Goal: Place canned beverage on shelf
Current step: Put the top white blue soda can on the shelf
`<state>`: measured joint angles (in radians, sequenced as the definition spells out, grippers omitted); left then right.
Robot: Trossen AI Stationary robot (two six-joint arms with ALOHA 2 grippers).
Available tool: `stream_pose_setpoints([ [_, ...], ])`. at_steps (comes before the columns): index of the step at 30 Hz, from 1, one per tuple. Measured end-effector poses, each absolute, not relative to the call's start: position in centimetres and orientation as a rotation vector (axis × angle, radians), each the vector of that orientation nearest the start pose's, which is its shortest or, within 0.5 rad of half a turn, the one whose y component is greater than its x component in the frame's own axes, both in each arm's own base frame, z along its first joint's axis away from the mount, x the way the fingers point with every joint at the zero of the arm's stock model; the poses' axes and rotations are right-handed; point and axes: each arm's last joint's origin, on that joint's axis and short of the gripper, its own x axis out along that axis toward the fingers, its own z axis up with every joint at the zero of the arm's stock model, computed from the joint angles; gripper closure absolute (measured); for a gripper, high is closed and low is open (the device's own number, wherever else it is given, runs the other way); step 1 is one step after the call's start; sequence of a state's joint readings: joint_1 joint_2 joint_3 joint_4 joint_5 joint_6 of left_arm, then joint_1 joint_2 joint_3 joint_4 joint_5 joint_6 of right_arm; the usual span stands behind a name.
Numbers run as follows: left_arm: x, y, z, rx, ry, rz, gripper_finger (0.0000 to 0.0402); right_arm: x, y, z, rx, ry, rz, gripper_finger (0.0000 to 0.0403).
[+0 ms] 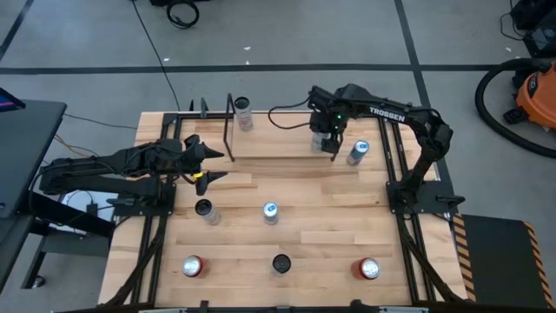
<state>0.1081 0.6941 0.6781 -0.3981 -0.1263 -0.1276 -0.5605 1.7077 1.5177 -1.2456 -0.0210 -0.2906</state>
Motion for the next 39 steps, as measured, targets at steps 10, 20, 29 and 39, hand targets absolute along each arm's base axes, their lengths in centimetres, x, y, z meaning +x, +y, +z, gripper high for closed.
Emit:
stream_pose_setpoints([
  [10,15.0,2.0,29.0,-0.121,0.400,0.257,0.0090,27.7,-16.9,29.8,0.204,1.382,-0.283,0.0062],
  [20,15.0,2.0,28.9,-0.121,0.402,0.257,0.0090,28.0,-17.3,32.4,0.238,1.294,-0.433,0.0062],
  [29,15.0,2.0,28.9,-0.115,0.404,0.256,0.0090,28.1,-17.0,32.4,0.291,1.287,-0.466,0.0064],
  [39,15.0,2.0,28.9,-0.114,0.404,0.256,0.0090,28.2,-16.8,32.4,0.257,1.291,-0.431,0.0115],
])
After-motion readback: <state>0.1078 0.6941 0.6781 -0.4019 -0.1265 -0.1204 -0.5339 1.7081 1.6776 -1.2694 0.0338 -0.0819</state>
